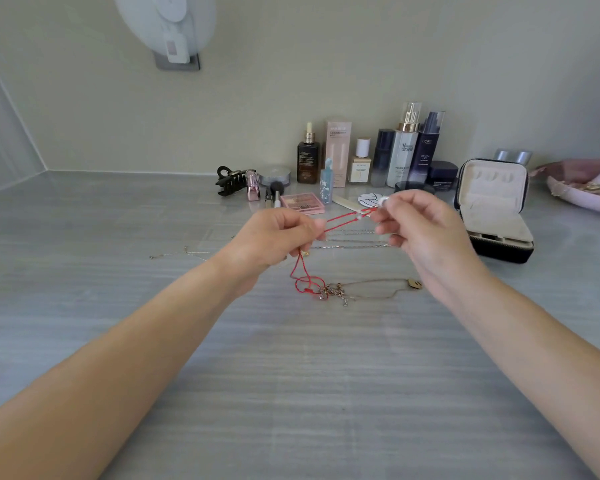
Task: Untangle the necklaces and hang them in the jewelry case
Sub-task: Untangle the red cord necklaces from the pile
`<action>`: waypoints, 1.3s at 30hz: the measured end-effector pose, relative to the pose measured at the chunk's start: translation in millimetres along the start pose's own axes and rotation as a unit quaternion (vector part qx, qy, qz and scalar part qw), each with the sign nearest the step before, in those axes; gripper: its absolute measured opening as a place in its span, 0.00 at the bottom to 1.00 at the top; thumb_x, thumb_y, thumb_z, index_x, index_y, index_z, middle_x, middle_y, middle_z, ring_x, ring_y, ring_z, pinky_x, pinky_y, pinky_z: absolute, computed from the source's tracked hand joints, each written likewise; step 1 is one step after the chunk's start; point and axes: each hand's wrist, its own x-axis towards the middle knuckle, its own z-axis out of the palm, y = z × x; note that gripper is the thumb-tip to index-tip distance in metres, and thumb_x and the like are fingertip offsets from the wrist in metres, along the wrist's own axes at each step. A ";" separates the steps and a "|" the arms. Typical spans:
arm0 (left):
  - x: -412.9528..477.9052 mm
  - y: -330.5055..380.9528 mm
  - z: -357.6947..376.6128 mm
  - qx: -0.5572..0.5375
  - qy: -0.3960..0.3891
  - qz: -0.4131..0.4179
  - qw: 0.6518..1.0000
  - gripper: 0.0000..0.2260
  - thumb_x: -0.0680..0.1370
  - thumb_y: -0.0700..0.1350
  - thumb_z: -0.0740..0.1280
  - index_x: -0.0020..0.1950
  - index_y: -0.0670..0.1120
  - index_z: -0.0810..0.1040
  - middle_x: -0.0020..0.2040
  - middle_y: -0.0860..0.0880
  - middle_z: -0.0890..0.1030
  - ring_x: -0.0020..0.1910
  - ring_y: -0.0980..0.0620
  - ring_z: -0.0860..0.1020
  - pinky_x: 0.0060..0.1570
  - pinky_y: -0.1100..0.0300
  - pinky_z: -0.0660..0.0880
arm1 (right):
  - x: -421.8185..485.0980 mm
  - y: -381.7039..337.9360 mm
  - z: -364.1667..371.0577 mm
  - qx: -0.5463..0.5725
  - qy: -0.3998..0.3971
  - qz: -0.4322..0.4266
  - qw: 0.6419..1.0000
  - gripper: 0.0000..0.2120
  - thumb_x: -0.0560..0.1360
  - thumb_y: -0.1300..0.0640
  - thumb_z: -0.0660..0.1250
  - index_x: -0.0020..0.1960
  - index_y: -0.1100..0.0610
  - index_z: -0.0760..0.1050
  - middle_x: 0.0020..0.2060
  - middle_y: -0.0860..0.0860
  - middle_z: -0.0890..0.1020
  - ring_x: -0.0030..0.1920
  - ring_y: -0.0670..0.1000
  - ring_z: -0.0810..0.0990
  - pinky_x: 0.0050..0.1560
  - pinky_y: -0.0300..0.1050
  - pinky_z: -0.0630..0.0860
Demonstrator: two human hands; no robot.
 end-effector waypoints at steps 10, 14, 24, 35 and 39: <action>8.8 -3.2 -17.8 -0.138 0.025 -0.047 0.989 0.12 0.76 0.48 0.64 0.33 0.49 0.75 0.26 0.55 0.74 0.28 0.57 0.66 0.31 0.62 0.58 | 20.7 3.1 -19.7 0.266 0.074 0.150 0.949 0.08 0.76 0.60 0.54 0.41 0.57 0.71 0.33 0.51 0.85 0.34 0.47 0.84 0.31 0.35 0.75; 10.6 -4.8 -21.2 -0.141 0.025 -0.049 0.989 0.12 0.76 0.49 0.64 0.33 0.50 0.75 0.26 0.55 0.74 0.28 0.57 0.66 0.32 0.62 0.59 | 23.4 5.2 -24.2 0.282 0.095 0.158 0.942 0.10 0.76 0.60 0.53 0.39 0.57 0.70 0.31 0.50 0.85 0.34 0.46 0.84 0.32 0.35 0.75; 13.1 -9.0 -29.2 -0.136 0.042 -0.063 0.988 0.17 0.75 0.53 0.64 0.27 0.51 0.76 0.24 0.55 0.71 0.30 0.55 0.66 0.35 0.60 0.60 | 28.5 13.5 -32.3 0.335 0.146 0.187 0.912 0.08 0.74 0.62 0.53 0.39 0.57 0.69 0.23 0.49 0.81 0.28 0.46 0.82 0.29 0.34 0.75; 12.8 -10.1 -32.8 -0.131 0.033 -0.053 0.989 0.18 0.76 0.53 0.63 0.26 0.52 0.79 0.24 0.56 0.73 0.29 0.56 0.66 0.33 0.62 0.59 | 36.3 18.3 -42.9 0.314 0.158 0.194 0.916 0.10 0.74 0.61 0.50 0.35 0.54 0.63 0.18 0.46 0.70 0.16 0.44 0.59 0.20 0.32 0.56; 13.0 -12.9 -34.8 -0.103 0.043 -0.045 0.993 0.14 0.75 0.53 0.65 0.30 0.51 0.78 0.25 0.56 0.74 0.29 0.57 0.66 0.33 0.61 0.59 | 36.3 17.1 -45.5 0.297 0.191 0.184 0.917 0.09 0.73 0.62 0.51 0.36 0.55 0.64 0.19 0.46 0.75 0.15 0.44 0.57 0.18 0.32 0.54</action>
